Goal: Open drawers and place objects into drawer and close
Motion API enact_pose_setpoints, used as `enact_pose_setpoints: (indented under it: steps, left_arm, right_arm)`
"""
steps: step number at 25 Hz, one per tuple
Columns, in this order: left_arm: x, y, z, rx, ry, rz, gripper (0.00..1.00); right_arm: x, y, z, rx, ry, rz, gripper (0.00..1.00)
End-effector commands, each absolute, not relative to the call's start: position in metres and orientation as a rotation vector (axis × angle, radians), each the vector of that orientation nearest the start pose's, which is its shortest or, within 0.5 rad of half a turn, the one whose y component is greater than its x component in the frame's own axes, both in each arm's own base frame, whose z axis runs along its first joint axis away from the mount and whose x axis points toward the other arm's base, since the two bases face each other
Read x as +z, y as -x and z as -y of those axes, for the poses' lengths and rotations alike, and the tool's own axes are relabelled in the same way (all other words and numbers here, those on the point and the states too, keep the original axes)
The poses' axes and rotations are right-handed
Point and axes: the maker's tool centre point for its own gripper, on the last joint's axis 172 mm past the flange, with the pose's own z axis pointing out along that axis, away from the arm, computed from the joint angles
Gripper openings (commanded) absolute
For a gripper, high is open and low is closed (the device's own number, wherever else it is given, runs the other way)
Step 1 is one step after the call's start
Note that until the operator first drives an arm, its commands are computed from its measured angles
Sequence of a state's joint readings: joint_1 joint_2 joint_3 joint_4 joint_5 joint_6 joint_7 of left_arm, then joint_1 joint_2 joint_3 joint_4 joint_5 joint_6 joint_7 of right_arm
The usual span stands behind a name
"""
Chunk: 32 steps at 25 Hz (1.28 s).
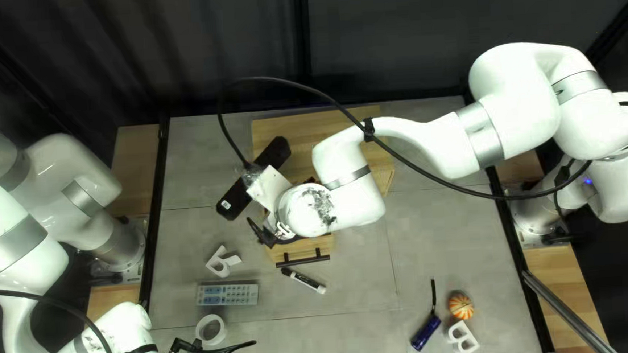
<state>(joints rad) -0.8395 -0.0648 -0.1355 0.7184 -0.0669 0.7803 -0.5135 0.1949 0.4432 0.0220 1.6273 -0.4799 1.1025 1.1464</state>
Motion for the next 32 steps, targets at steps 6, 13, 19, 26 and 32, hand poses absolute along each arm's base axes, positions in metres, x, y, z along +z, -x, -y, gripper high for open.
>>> enact_pose_setpoints:
  steps: [6, 13, 19, 26, 32]
  left_arm:
    - [0.106, -0.222, 0.341, 0.038, 3.104, -0.651, 1.00]
    - [0.106, -0.222, 0.341, 0.038, 3.104, -0.651, 1.00]
    - [0.106, -0.222, 0.341, 0.038, 3.104, -0.651, 1.00]
    - [0.106, -0.222, 0.341, 0.038, 3.104, -0.651, 1.00]
    - [0.106, -0.222, 0.341, 0.038, 3.104, -0.651, 1.00]
  right_arm:
    - [0.201, -0.476, -0.164, -0.198, 3.188, -1.270, 1.00]
    - [0.166, -0.378, -0.255, -0.063, 3.307, -0.660, 1.00]
    - [0.139, -0.348, -0.262, 0.098, 3.348, -0.076, 1.00]
    - [0.114, -0.299, -0.257, 0.410, 3.299, 0.354, 1.00]
    - [0.103, -0.266, -0.262, 0.489, 3.246, 0.587, 1.00]
